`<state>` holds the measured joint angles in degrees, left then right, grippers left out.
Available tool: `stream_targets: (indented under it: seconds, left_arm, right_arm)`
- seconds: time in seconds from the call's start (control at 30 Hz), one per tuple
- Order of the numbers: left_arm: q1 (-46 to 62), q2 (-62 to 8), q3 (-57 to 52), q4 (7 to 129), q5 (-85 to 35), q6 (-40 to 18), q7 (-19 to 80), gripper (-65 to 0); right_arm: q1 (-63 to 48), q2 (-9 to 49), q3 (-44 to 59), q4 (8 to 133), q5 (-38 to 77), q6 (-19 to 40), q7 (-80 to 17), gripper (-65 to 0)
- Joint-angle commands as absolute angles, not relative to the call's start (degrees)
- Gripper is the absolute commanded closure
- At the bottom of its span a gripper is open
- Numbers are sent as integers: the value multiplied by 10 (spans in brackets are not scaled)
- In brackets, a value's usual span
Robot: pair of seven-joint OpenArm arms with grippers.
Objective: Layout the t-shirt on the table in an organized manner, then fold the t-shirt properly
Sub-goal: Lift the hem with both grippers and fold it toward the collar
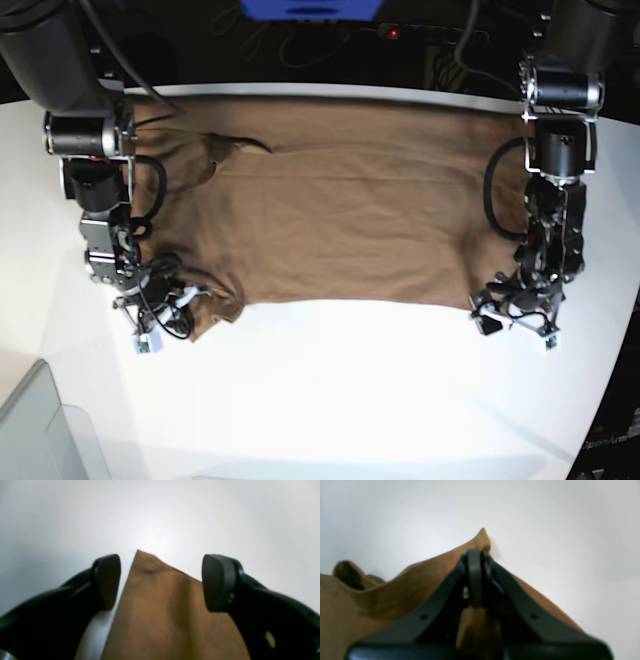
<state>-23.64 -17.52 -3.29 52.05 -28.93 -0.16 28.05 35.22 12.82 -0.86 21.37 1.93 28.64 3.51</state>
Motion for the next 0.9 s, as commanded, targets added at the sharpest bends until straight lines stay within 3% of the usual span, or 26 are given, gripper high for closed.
stream_targets:
  seconds: [0.0,0.2,0.5,0.57,0.77,0.83,0.87]
  left_arm:
    - [-254,-183,-36,531,-291,-3,270,-494]
    - [-250,-183,-35,529,-291,-2,270,-491]
    - [-252,-183,-35,429,-291,-3,270,-484]
    - [-250,-183,-35,433,-291,-3,270,-432]
    - [-253,-177,-35,432,-291,-3,270,-71]
    - [-254,-176,-35,431,-291,-3,270,0]
    - [-254,-175,-35,430,-291,-3,270,0]
  right_arm:
    - [358,130,-9,213,7,291,4,0]
    - [358,130,-9,213,7,291,4,0]
    - [358,130,-9,213,7,291,4,0]
    - [358,130,-9,213,7,291,4,0]
    - [359,130,-8,214,8,291,4,0]
    - [360,130,-8,214,8,291,4,0]
    - [360,130,-8,214,8,291,4,0]
